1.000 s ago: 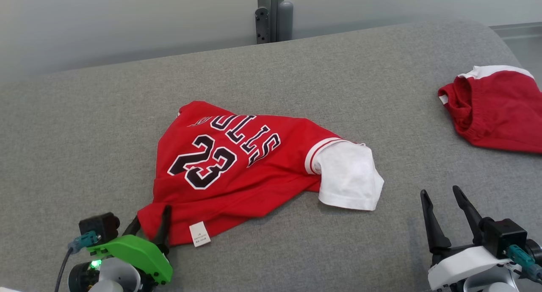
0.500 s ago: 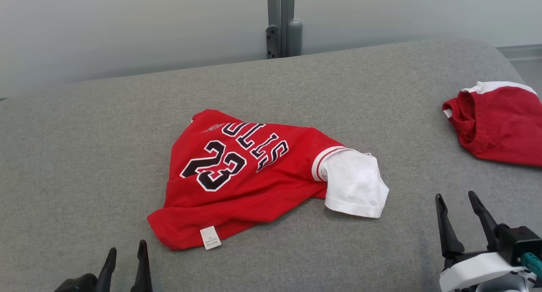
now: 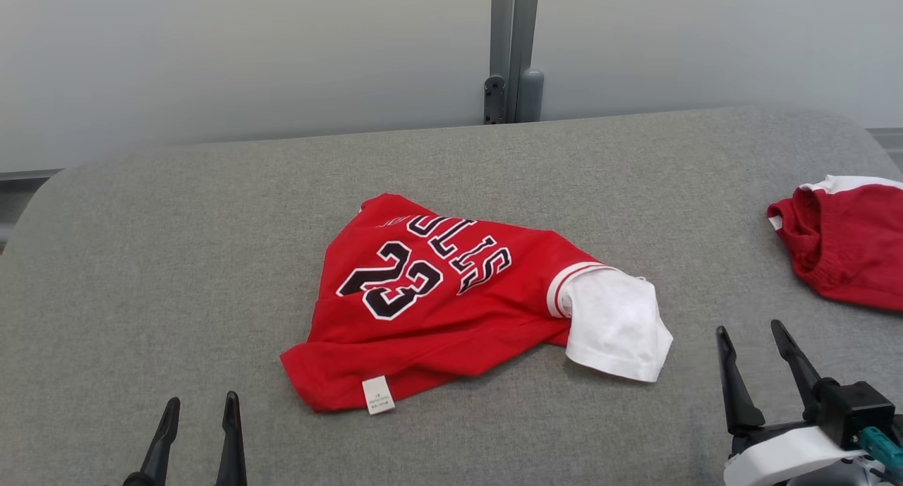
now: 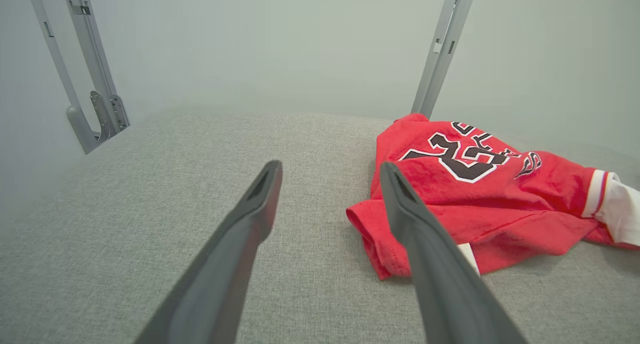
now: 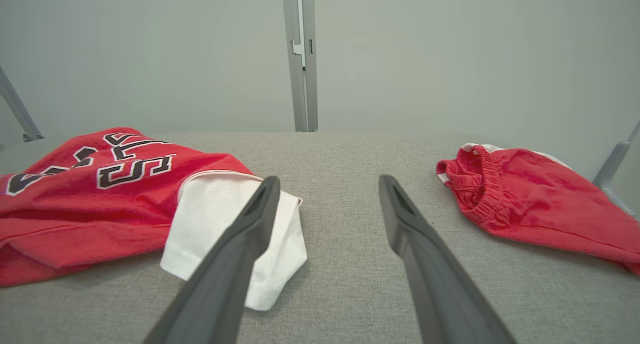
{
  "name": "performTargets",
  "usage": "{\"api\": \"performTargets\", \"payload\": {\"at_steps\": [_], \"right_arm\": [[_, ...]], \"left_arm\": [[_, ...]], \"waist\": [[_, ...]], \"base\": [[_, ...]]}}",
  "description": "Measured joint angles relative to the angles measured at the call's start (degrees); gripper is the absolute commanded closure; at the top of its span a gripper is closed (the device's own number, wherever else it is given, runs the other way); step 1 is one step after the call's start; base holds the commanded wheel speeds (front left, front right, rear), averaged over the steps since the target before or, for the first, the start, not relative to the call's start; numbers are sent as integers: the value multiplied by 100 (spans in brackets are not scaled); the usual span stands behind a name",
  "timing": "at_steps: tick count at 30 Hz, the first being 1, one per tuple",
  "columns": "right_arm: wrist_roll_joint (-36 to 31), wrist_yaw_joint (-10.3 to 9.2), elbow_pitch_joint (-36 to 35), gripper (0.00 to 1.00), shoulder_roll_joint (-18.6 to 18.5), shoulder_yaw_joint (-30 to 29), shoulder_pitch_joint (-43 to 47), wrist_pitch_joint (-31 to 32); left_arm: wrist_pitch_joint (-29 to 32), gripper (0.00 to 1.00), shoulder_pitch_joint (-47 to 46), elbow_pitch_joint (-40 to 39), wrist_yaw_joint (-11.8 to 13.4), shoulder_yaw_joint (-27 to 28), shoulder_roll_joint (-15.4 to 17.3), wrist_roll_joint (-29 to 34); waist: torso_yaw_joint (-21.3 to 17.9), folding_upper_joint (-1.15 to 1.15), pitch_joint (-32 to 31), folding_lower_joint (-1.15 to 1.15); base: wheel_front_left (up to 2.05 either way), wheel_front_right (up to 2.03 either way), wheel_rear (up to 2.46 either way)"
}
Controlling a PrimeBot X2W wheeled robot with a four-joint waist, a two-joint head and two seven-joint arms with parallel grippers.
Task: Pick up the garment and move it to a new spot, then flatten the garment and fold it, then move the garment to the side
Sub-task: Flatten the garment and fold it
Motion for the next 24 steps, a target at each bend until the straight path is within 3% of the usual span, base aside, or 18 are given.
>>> {"api": "performTargets", "payload": {"at_steps": [6,24], "right_arm": [[-35,0,116,0,64,155,-9,0],[-37,1,247,0,98,307,-57,0]], "left_arm": [[0,0,8,98,-164,100,12,241],[-1,0,-71,194,-177,-152,215,107]], "waist": [[24,0,-19,0],[-111,0,-36,0]], "base": [[0,0,0],[0,0,0]]}}
